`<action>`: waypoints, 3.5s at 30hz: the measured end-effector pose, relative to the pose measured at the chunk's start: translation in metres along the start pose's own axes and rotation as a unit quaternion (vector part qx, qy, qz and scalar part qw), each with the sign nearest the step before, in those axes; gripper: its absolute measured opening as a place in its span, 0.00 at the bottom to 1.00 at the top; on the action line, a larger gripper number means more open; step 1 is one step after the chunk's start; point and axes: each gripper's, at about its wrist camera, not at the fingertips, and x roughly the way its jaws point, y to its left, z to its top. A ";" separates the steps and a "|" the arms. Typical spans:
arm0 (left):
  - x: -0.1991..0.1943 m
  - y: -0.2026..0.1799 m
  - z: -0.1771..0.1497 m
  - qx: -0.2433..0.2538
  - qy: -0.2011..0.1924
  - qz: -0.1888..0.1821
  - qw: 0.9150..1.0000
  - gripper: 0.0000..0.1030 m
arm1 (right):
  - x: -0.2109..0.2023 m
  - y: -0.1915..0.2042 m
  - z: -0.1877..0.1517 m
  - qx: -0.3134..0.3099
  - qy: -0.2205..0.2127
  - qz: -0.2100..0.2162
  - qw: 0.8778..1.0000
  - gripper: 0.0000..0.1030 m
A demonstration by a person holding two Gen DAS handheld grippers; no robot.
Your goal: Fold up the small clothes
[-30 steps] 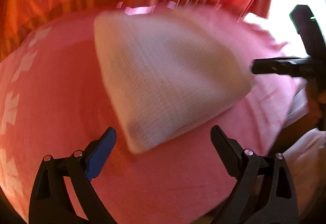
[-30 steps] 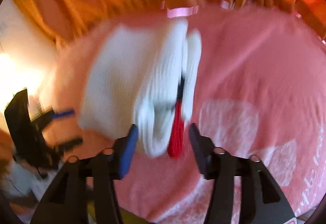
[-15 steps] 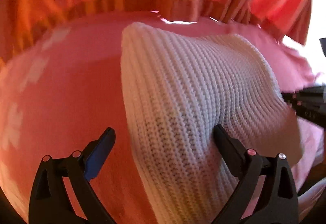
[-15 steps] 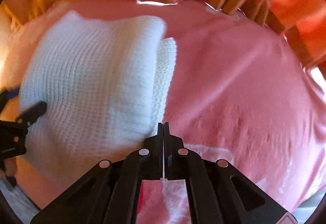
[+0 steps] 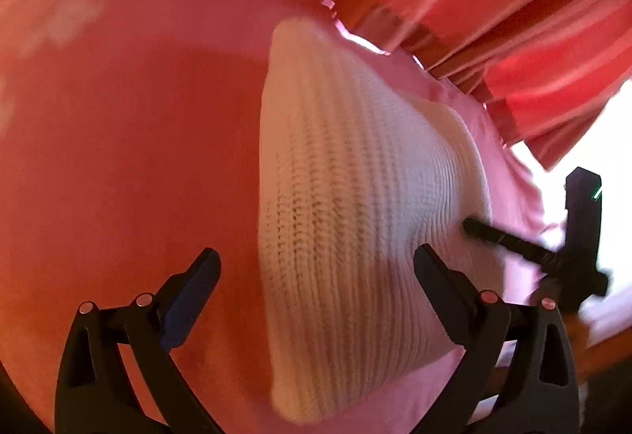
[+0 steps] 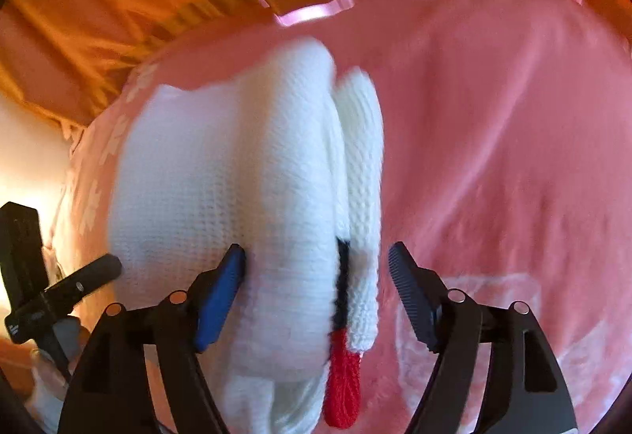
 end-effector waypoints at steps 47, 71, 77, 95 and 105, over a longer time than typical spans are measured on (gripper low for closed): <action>-0.014 -0.035 -0.022 0.165 -0.093 0.211 0.959 0.88 | -0.015 0.061 -0.020 -0.082 -0.060 -0.025 0.995 0.24; 0.012 -0.019 0.000 0.151 -0.055 0.173 0.972 0.86 | 0.029 0.019 -0.002 0.011 -0.016 0.024 1.000 0.43; -0.009 -0.042 0.008 0.232 -0.094 0.217 0.944 0.61 | -0.001 0.034 -0.014 0.005 -0.025 0.083 0.996 0.32; -0.076 -0.053 -0.058 0.180 -0.188 0.208 0.943 0.95 | -0.084 0.108 -0.085 -0.111 -0.242 -0.094 0.959 0.59; -0.061 -0.018 -0.063 0.124 -0.131 0.154 0.972 0.95 | -0.055 0.080 -0.083 -0.069 -0.178 -0.085 0.978 0.79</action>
